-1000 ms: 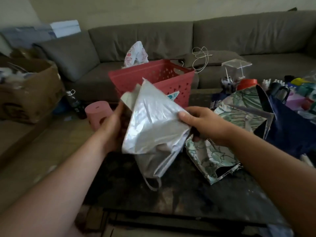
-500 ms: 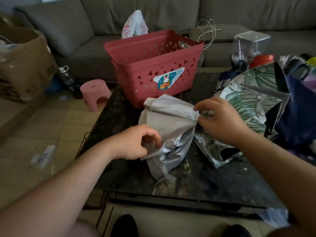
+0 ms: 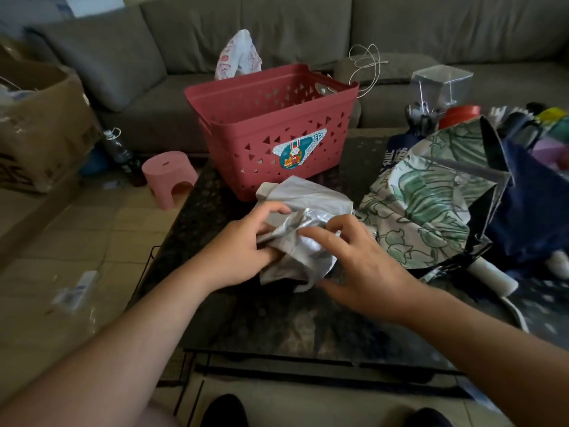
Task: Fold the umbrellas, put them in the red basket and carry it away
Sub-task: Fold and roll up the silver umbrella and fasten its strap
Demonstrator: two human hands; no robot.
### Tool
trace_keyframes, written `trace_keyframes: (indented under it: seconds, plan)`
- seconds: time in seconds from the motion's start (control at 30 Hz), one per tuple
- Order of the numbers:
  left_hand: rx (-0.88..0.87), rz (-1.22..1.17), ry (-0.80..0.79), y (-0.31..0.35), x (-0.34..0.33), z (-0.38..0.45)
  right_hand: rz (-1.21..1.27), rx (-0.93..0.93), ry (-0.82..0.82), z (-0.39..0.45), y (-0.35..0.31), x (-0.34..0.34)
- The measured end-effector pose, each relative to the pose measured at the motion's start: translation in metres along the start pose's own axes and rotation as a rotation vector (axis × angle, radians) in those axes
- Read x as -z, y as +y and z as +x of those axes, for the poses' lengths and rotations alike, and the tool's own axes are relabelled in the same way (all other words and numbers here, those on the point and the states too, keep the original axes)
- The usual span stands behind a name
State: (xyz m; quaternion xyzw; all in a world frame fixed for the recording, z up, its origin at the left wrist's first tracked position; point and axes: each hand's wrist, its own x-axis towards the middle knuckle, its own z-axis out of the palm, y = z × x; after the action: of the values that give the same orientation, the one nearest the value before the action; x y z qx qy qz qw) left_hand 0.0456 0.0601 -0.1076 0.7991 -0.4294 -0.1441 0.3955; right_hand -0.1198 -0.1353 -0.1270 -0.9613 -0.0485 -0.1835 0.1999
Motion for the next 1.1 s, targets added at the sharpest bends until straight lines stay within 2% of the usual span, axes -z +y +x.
trace_keyframes:
  seconds: [0.1,0.2,0.37,0.5,0.7,0.83,0.93,1.0,1.1]
  plan:
    - [-0.013,-0.156,0.101,0.009,0.003,0.002,0.059,-0.056,0.100,0.005,-0.003,0.000]
    - [-0.101,-0.197,0.170,0.014,0.002,0.006,0.136,-0.148,0.198,0.013,-0.005,0.003]
    - [-0.197,-0.013,0.383,0.011,0.005,0.014,0.291,-0.330,0.211,0.025,-0.002,0.015]
    - [-0.140,0.080,0.468,0.005,0.006,0.018,0.268,-0.363,0.145,0.028,0.004,0.015]
    - [-0.167,0.063,0.462,0.009,0.010,0.018,0.255,-0.368,0.235,0.042,0.007,0.010]
    - [-0.171,-0.074,0.385,0.015,0.008,0.014,0.314,-0.421,0.371,0.052,0.015,0.013]
    - [-0.194,0.094,0.398,0.014,0.004,0.015,0.508,-0.487,0.355,0.055,0.024,0.018]
    - [-0.147,0.152,0.355,0.011,0.003,0.022,0.632,-0.526,0.354,0.057,0.027,0.023]
    - [-0.031,0.053,0.275,0.007,-0.003,0.037,0.665,-0.592,0.394,0.060,0.041,0.029]
